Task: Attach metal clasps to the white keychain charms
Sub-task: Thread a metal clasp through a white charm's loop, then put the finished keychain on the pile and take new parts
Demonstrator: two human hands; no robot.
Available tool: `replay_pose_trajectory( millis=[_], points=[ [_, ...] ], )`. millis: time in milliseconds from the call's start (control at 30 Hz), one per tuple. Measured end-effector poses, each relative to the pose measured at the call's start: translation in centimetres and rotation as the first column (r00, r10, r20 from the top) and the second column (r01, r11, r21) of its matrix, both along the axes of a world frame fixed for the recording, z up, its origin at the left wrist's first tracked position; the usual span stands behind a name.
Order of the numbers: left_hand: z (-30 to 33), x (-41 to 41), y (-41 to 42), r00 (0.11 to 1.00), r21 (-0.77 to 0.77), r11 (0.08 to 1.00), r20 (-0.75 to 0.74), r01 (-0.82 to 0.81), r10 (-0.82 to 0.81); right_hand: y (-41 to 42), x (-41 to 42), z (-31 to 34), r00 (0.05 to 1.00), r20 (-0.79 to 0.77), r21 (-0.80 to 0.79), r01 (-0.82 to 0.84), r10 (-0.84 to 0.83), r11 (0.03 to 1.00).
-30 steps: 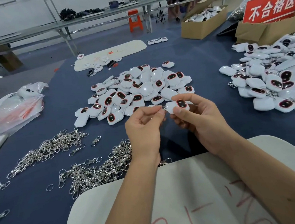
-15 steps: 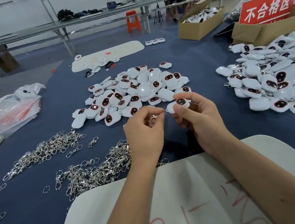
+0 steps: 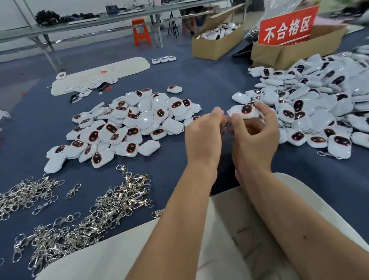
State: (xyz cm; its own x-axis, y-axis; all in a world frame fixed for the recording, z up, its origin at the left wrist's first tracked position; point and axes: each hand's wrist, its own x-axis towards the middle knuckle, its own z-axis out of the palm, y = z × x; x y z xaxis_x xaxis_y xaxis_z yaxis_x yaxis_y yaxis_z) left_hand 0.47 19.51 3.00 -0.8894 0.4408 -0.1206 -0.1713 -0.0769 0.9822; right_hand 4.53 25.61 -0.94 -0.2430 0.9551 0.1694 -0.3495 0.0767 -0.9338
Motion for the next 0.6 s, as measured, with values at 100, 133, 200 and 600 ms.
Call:
replay_pose_trajectory(
  millis=[100, 133, 200, 600],
  points=[
    [0.1, 0.2, 1.1, 0.991, 0.058, 0.996, -0.121, 0.07, -0.062, 1.5, 0.6, 0.4, 0.994, -0.098, 0.014, -0.056, 0.057, 0.998],
    [-0.3, 0.2, 1.2, 0.978, 0.025, 0.999, -0.207, 0.045, -0.039, 1.6, 0.7, 0.3, 0.994, -0.072, 0.021, -0.08, 0.081, 0.997],
    [-1.2, -0.2, 0.6, 0.886, -0.132, 0.986, -0.462, -0.105, 0.033, 1.2, 0.7, 0.0, 0.991, 0.096, 0.095, -0.107, 0.098, 0.99],
    [-3.2, -2.8, -7.0, 0.698, -0.717, 0.34, -0.688, -0.609, -0.201, -3.3, -0.7, -0.6, 0.703, 0.71, 0.596, -0.63, 0.039, 0.499]
  ],
)
